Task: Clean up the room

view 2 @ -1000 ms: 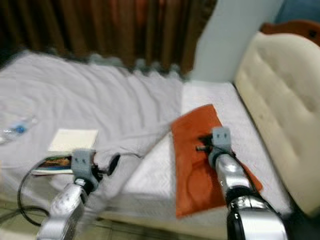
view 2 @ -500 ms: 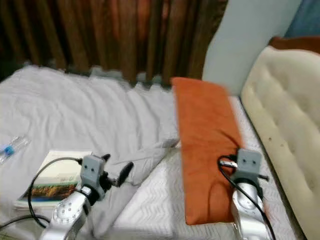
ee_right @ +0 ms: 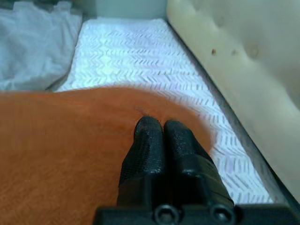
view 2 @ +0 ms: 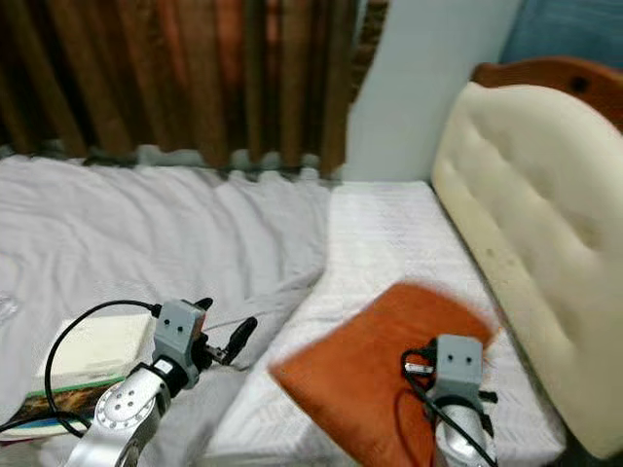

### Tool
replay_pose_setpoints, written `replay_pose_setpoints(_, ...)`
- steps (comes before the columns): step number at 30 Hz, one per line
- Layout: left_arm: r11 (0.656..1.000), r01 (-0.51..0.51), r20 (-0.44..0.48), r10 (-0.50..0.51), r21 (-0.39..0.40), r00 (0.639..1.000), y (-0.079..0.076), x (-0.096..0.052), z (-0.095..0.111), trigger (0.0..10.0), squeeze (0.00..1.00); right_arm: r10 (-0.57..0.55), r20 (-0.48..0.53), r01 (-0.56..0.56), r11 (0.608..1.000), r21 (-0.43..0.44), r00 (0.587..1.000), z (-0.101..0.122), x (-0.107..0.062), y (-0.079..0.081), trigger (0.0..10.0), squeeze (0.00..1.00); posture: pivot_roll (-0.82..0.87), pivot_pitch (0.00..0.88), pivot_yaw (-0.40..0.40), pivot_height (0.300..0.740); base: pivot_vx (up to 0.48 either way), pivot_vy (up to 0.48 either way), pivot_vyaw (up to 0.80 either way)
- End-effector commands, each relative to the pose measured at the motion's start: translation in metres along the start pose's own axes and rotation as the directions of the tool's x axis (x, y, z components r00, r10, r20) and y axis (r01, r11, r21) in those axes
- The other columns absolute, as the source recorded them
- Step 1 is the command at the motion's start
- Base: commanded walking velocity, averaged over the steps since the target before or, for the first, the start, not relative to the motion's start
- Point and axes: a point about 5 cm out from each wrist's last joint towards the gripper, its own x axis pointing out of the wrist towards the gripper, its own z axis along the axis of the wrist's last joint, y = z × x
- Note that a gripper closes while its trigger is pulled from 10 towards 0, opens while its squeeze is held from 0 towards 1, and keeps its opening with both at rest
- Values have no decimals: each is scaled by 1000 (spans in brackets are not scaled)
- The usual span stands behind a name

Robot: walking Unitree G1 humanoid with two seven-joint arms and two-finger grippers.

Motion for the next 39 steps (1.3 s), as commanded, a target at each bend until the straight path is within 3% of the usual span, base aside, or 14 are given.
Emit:
replay_pose_setpoints(1, 1000, 9, -16, -9, -3, 1000, -4, 3, -3, 10000, 0, -9, 114, 14, 999, -41, 993, 26, 3, -10, 0, 0, 34, 0, -77, 740, 0, -439, 0)
replay_pose_setpoints(14, 999, -47, -13, 47, -23, 999, 5, 6, -7, 10000, 0, 146, 80, -141, 987, -72, 986, 25, 9, 8, 0, 0, 43, 0, -93, 740, 96, -420, 0)
replay_pose_setpoints(25, 998, -57, -18, 56, -29, 998, 6, 6, -11, 10000, 0, 187, 82, -180, 980, -86, 979, 28, 17, 15, 0, 0, 53, 0, -101, 740, 274, -385, 0)
replay_pose_setpoints(31, 996, -83, -26, 84, 41, 996, 12, 7, -11, 10000, 0, 215, 94, -208, 975, -82, 972, 30, 22, 26, 0, 0, 57, 0, -97, 740, 0, 0, 0)
replay_pose_setpoints(33, 997, -79, -12, 79, 14, 997, 13, 8, -8, 10000, 0, 229, 99, -221, 972, -85, 968, 31, 23, 30, 0, 0, 58, 0, -90, 740, 236, 0, 0)
replay_pose_setpoints(39, 998, -57, -9, 57, 27, 998, 10, 10, -7, 10000, 0, 236, 99, -228, 970, -87, 967, 30, 24, 32, 0, 0, 56, 0, -88, 740, 470, 0, 0)
